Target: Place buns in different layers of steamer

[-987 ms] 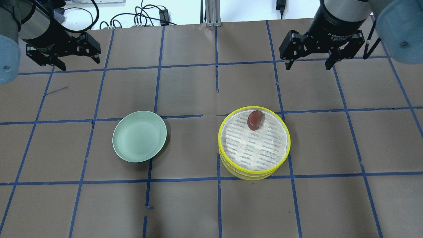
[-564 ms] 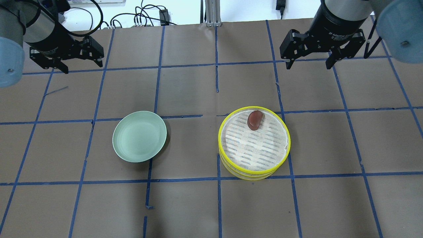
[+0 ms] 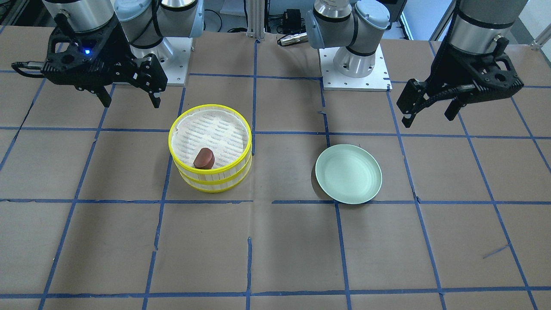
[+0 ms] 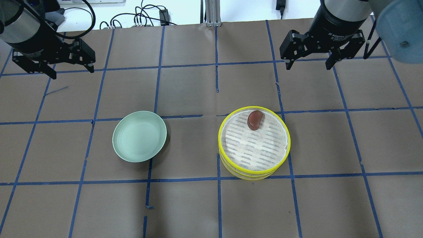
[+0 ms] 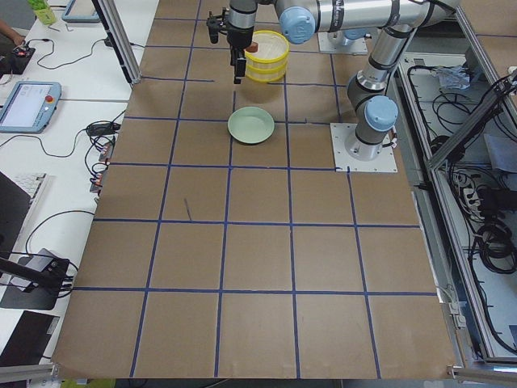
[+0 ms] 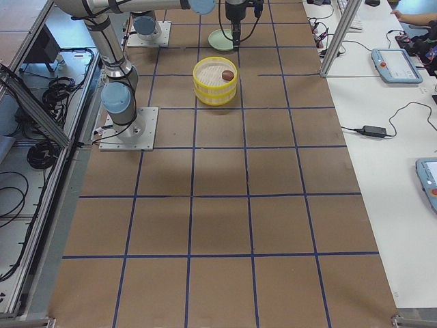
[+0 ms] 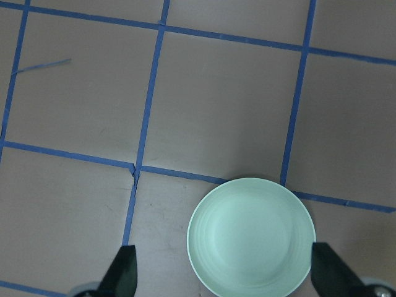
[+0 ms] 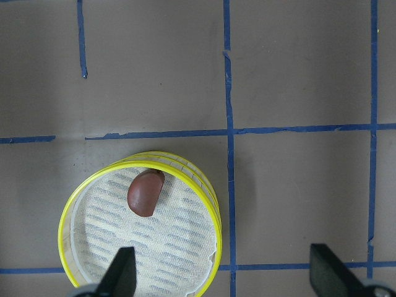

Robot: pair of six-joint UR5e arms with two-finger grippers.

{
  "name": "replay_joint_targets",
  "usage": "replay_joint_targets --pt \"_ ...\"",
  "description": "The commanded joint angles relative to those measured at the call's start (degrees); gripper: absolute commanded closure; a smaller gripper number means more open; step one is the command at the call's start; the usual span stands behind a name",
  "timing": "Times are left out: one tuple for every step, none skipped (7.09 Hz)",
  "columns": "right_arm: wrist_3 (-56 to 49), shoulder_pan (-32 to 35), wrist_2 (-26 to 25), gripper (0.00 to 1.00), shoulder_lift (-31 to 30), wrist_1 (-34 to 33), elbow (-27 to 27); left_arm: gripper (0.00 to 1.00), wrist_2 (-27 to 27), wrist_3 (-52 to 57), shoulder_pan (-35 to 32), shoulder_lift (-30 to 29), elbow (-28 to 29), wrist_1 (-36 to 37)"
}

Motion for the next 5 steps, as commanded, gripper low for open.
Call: replay_joint_targets --pt "0.0 0.0 0.0 0.00 0.0 0.0 0.1 0.00 0.0 2.0 0.3 2.1 0.7 -1.8" --pt "0.0 0.0 0.1 0.00 0.0 -0.1 0.1 0.00 -0.1 2.3 -0.1 2.1 1.4 -1.8" --pt "0.0 0.0 0.1 0.00 0.0 -0.1 0.1 0.00 -0.2 2.4 0.0 2.2 1.5 -1.9" --pt "0.0 0.0 0.0 0.00 0.0 0.0 0.1 0.00 0.1 3.8 0.3 2.7 1.5 -3.7" --pt "-0.1 0.0 0.0 0.00 0.0 0.0 0.1 0.00 0.2 4.2 0.4 2.7 1.4 -4.1"
